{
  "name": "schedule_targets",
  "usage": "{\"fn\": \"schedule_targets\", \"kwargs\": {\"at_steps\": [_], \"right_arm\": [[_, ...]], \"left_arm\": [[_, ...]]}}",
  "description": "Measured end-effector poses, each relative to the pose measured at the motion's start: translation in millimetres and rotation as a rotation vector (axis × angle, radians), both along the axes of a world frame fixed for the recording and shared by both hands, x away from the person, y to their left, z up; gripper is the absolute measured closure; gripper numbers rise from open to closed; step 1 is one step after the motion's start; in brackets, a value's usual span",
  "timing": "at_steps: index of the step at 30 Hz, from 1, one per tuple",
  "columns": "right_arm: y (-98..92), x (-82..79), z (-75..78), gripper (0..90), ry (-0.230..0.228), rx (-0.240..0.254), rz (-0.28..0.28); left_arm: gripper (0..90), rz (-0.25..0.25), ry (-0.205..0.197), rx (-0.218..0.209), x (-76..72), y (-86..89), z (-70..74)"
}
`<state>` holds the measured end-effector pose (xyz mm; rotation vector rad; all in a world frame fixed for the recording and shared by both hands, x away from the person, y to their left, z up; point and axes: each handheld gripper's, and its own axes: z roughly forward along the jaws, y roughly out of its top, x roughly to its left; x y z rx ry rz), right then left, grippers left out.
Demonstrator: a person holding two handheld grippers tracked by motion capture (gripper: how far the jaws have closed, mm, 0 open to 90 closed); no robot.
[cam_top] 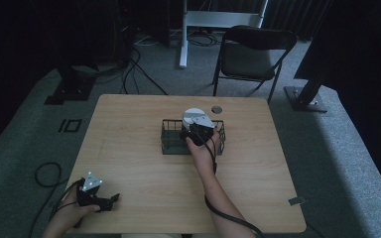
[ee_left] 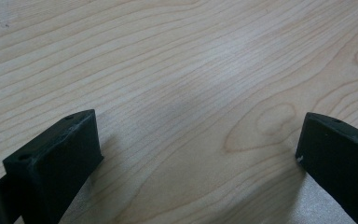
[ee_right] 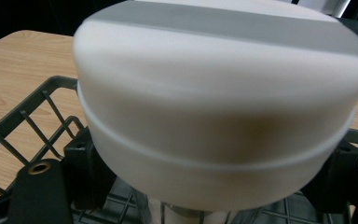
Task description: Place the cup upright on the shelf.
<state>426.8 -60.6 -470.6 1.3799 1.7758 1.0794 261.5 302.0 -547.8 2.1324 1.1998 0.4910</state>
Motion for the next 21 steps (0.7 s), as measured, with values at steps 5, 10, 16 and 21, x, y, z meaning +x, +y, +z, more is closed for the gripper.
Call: {"fn": "schedule_targets", "kwargs": {"at_steps": [5,10,16,21], "right_arm": [[0.2,1.4,0.3,18.6,0.005,-0.005,0.003],[0.9,3.4,0.3,18.5,0.023,-0.018,0.003],[1.2,4.1,-0.4,18.5,0.035,-0.031,-0.003],[0.5,4.2,-0.2,18.5,0.041,-0.028,0.0]], "left_arm": [[0.1,0.0,0.0,0.0,0.0,0.0,0.0],[0.1,0.0,0.0,0.0,0.0,0.0,0.0],[0.1,0.0,0.0,0.0,0.0,0.0,0.0],[0.1,0.0,0.0,0.0,0.0,0.0,0.0]]}}
